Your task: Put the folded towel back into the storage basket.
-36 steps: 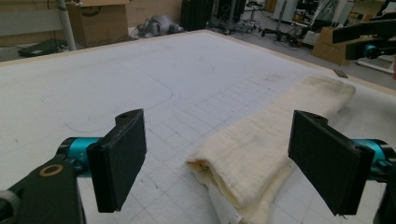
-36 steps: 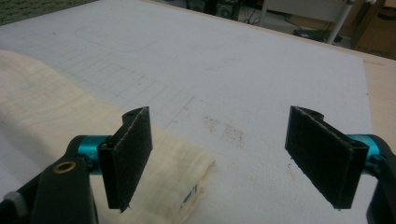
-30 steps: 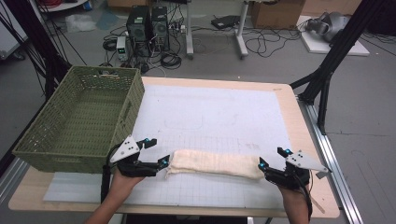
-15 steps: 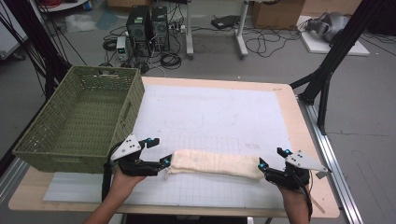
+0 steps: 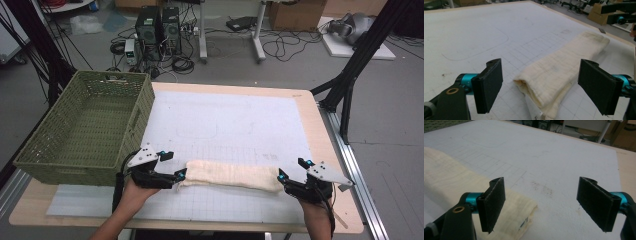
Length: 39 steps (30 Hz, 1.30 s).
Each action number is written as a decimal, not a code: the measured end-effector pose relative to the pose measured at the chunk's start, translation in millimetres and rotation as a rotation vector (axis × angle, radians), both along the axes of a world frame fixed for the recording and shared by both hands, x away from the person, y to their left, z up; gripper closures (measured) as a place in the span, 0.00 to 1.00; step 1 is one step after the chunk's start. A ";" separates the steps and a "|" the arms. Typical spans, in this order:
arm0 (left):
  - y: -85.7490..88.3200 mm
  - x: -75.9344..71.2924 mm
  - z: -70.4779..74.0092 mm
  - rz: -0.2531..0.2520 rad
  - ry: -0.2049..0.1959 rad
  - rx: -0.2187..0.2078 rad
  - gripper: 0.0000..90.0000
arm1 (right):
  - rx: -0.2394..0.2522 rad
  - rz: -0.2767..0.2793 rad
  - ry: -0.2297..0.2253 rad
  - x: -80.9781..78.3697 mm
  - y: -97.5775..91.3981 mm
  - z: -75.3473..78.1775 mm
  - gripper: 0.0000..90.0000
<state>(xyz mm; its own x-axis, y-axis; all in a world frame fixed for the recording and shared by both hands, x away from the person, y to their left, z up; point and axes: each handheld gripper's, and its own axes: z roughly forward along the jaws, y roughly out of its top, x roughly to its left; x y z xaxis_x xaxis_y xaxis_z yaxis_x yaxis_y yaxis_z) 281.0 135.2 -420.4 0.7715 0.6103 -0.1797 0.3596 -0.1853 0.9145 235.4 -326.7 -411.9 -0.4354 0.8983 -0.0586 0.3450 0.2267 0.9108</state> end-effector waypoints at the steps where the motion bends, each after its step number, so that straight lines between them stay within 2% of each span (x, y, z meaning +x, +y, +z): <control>1: -1.2 1.6 -1.5 0.001 0.011 0.008 0.23 | 0.004 -0.001 0.007 -0.3 0.5 -0.1 0.24; 4: -4.0 7.0 -6.3 0.012 0.058 0.048 0.24 | -0.001 -0.001 0.011 0.3 1.3 -0.6 0.24; 6: -5.9 10.2 -9.0 0.020 0.090 0.058 0.27 | -0.003 0.002 0.009 0.9 1.9 -0.9 0.24; 18: -16.1 21.1 -18.8 0.053 0.161 0.082 0.31 | -0.007 0.004 0.021 2.5 2.8 -2.9 0.24; 22: -21.5 23.1 -21.5 0.060 0.171 0.086 0.31 | -0.013 0.009 0.017 2.8 2.8 -2.7 0.24; 27: -25.2 26.6 -24.5 0.092 0.189 0.087 0.33 | -0.010 0.011 0.022 2.9 3.4 -3.0 0.24; 29: -26.4 27.8 -27.0 0.102 0.202 0.122 0.37 | -0.013 0.012 0.023 2.9 3.1 -3.0 0.24; 30: -26.4 27.8 -27.0 0.102 0.202 0.122 0.38 | -0.014 0.014 0.022 2.9 2.8 -3.0 0.24; 31: -28.2 27.3 -28.1 0.104 0.196 0.153 0.40 | -0.013 0.016 0.022 3.0 2.6 -3.0 0.24; 32: -28.2 27.3 -28.1 0.104 0.196 0.153 0.42 | -0.013 0.016 0.022 3.0 2.6 -3.0 0.24; 34: -30.1 26.5 -29.2 0.105 0.179 0.208 0.44 | -0.018 0.018 0.021 3.1 2.3 -3.1 0.24; 36: -34.2 23.6 -28.8 0.107 0.136 0.270 0.45 | -0.015 0.016 0.022 3.0 2.7 -3.1 0.24; 39: -38.2 20.3 -28.1 0.106 0.121 0.302 0.42 | -0.014 0.015 0.025 2.7 2.9 -3.1 0.24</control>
